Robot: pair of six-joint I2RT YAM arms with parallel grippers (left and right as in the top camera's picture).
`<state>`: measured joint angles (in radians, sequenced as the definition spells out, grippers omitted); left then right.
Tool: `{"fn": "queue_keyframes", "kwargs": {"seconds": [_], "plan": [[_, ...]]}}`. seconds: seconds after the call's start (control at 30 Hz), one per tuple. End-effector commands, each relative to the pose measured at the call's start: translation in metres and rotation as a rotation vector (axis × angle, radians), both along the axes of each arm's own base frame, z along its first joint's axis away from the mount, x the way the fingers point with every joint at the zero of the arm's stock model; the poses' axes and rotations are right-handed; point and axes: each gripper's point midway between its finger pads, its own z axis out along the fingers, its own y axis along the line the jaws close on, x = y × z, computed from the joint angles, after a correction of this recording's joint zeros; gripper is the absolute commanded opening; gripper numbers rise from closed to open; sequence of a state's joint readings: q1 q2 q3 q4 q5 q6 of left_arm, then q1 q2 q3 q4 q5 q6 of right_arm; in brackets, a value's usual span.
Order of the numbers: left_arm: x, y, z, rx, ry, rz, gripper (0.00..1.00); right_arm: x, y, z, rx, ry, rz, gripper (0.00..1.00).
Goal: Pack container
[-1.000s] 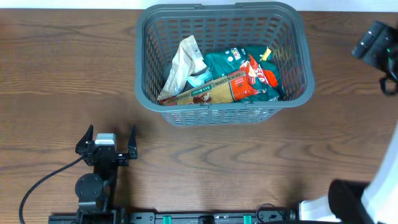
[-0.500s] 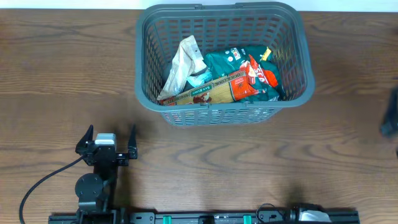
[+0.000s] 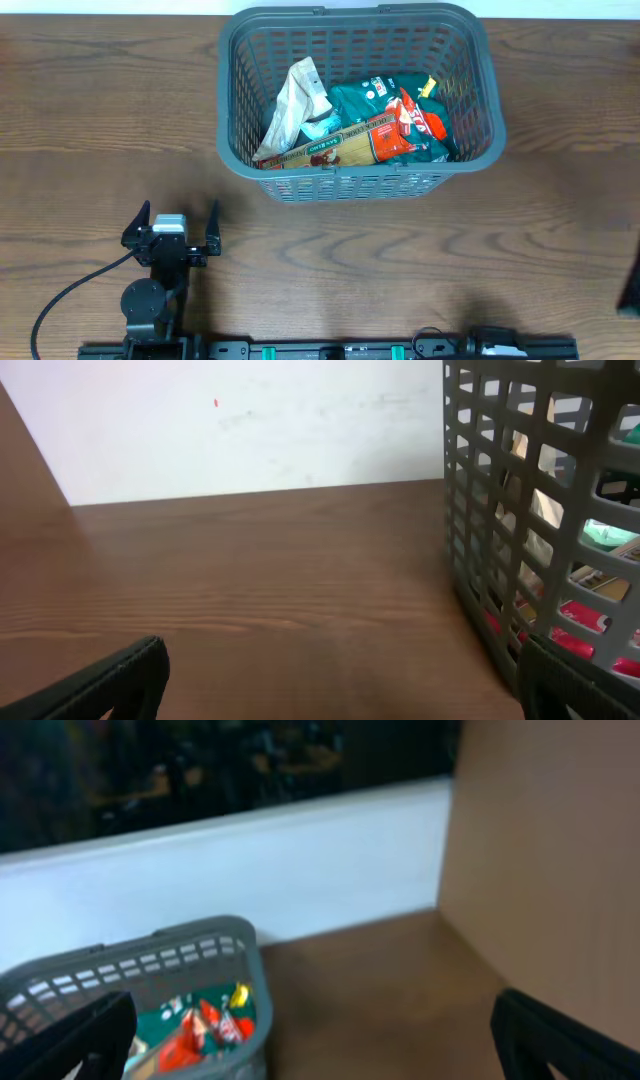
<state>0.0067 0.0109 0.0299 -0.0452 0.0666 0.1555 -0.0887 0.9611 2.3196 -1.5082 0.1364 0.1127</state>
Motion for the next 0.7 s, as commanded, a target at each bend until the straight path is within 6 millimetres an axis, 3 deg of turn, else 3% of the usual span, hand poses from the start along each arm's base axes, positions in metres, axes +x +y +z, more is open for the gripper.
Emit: {"fn": "queue_keyframes", "kwargs": {"seconds": [0.0,0.2,0.37,0.67], "plan": [[0.000,0.003,-0.016,0.009,0.040,0.013,0.99,0.027,0.016,-0.015,-0.185,0.074,0.137,0.99],[0.000,0.003,-0.016,0.009,0.040,0.013,0.99,0.076,0.035,-0.049,-0.175,0.083,0.280,0.99],[0.000,0.003,-0.016,0.009,0.040,0.013,0.99,0.107,0.049,-0.095,-0.146,0.108,0.384,0.99],[0.000,0.003,-0.016,0.009,0.040,0.013,0.99,0.136,0.066,-0.188,-0.103,0.151,0.498,0.99]]}}
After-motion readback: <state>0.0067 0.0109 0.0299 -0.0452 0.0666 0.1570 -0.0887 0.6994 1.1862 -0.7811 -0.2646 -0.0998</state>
